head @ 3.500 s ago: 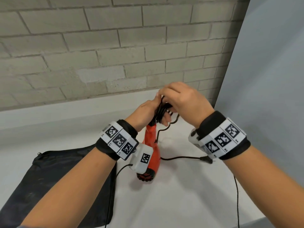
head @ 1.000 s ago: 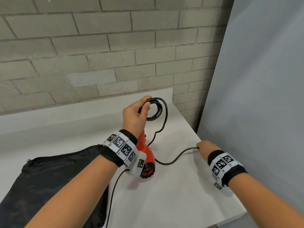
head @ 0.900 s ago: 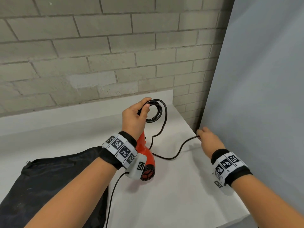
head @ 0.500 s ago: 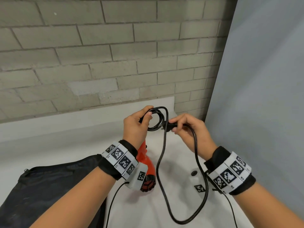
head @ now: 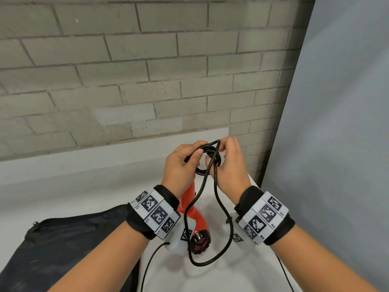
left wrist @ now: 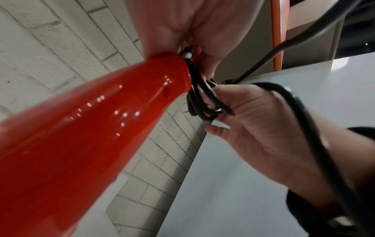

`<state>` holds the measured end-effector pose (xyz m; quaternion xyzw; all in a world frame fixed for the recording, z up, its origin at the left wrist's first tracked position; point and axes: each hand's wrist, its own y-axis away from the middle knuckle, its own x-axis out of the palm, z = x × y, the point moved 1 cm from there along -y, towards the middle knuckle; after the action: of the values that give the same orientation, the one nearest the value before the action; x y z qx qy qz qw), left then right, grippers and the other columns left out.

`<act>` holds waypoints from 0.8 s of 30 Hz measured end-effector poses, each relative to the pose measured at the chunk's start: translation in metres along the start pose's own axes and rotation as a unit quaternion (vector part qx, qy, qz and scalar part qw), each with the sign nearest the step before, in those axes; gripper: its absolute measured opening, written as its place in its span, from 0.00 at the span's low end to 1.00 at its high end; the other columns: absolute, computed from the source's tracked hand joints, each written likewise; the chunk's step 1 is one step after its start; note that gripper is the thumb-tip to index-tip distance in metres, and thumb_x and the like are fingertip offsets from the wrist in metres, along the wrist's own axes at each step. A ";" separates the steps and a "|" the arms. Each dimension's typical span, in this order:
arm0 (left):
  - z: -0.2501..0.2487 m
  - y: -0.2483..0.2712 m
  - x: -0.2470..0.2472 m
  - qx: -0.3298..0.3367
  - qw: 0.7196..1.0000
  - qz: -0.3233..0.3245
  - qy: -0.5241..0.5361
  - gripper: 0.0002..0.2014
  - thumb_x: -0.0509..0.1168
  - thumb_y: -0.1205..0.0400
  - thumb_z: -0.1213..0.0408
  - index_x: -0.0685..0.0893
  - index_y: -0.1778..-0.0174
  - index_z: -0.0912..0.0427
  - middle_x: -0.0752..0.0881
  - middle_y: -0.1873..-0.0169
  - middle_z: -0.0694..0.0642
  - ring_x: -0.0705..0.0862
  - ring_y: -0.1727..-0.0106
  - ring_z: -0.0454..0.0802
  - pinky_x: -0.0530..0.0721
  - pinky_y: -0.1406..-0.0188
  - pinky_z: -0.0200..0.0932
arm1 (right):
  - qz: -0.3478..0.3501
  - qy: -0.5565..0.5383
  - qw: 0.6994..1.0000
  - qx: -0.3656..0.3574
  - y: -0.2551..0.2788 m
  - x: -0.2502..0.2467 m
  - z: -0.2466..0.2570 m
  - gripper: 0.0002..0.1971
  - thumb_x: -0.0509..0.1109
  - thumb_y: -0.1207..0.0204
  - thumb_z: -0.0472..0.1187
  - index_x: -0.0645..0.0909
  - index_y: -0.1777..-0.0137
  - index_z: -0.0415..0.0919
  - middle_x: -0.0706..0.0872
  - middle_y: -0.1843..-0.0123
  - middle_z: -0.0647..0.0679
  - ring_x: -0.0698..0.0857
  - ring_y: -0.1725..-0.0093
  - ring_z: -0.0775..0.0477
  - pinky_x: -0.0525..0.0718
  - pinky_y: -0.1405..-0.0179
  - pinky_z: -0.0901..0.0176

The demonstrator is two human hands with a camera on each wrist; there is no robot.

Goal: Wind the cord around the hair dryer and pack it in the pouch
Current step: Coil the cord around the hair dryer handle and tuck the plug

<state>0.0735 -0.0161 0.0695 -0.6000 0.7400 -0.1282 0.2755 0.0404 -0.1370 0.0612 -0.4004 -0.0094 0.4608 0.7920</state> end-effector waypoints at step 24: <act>0.002 -0.010 -0.010 -0.100 0.974 0.081 0.188 0.17 0.56 0.18 0.74 0.73 0.35 0.55 0.83 0.81 0.44 0.78 0.77 0.35 0.79 0.71 0.27 | 0.426 0.326 0.826 0.174 0.044 -0.001 -0.098 0.23 0.59 0.21 0.45 0.63 0.25 0.49 0.72 0.28 0.43 0.71 0.30 0.39 0.70 0.30 0.46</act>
<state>0.0837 -0.0086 0.0760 -0.5276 0.8338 -0.1417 0.0796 0.0459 -0.1884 -0.0332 -0.3473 0.5007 0.5892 0.5306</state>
